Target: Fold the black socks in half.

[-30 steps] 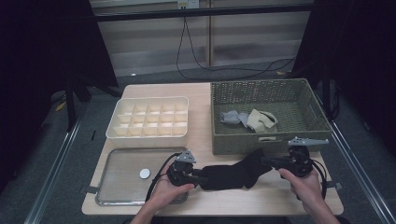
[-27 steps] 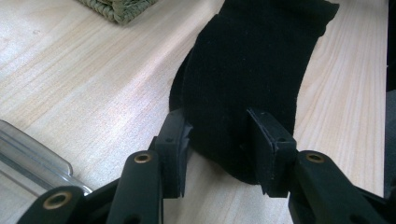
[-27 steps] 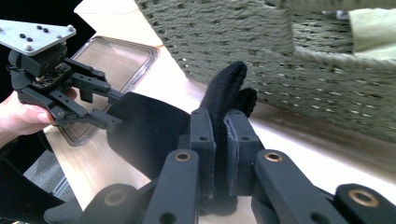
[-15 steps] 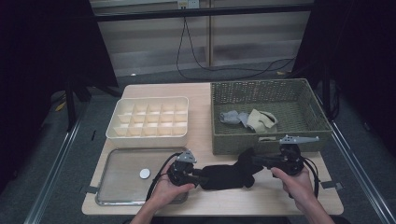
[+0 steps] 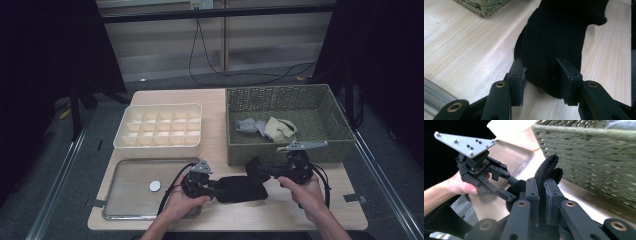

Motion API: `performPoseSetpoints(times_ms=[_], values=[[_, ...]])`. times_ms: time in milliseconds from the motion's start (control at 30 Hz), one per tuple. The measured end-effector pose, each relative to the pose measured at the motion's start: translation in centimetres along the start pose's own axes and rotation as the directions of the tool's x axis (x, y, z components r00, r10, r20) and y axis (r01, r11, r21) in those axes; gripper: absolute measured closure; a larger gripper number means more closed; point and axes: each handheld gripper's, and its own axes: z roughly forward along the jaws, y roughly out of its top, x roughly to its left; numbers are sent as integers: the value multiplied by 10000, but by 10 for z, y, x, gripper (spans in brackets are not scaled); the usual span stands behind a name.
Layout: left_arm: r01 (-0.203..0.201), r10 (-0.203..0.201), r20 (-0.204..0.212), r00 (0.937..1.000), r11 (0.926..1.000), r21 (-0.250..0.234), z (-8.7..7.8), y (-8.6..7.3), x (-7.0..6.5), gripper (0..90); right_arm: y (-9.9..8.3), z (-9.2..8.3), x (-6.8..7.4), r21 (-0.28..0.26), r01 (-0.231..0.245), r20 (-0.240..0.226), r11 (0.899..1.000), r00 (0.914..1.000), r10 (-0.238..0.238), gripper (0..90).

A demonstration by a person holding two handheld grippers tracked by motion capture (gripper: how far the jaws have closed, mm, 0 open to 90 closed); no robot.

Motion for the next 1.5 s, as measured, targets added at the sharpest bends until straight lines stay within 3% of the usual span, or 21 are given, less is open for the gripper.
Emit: performPoseSetpoints(times_ms=[167, 267, 633, 900, 933, 1133, 1433, 1500], values=[[5, -5, 25, 10000, 10000, 84, 1, 2, -1, 586, -4, 17, 4, 453, 54, -61, 9990, 10000, -51, 829], [-24, 24, 41, 10000, 10000, 40, 2, 2, -2, 577, -7, 28, 5, 852, 256, 198, 9960, 9994, -274, 829], [-78, 77, 114, 9999, 9999, 84, 8, 6, -6, 571, -7, 49, 13, 1442, 543, 136, 9881, 9983, -568, 825], [-205, 203, 192, 9996, 9998, 75, 14, 10, -10, 502, -12, 56, 10, 1497, 564, 199, 9871, 9980, -600, 818], [-209, 208, 7, 9998, 9997, 149, 13, 10, -11, 489, -13, 57, 10, 1526, 611, 196, 9864, 9977, -648, 817], [-21, 24, -129, 9999, 9998, 201, 5, 5, -8, 366, -15, 59, 9, 1403, 576, -53, 9884, 9983, -575, 791], [24, -26, -265, 9996, 10000, -93, -8, 0, -9, 357, -13, 48, 17, 1025, 681, -585, 9924, 9963, -624, 658], [60, -63, -308, 9995, 9999, -122, -12, -1, -8, 359, -15, 45, 20, 1052, 799, -654, 9912, 9952, -733, 674]])
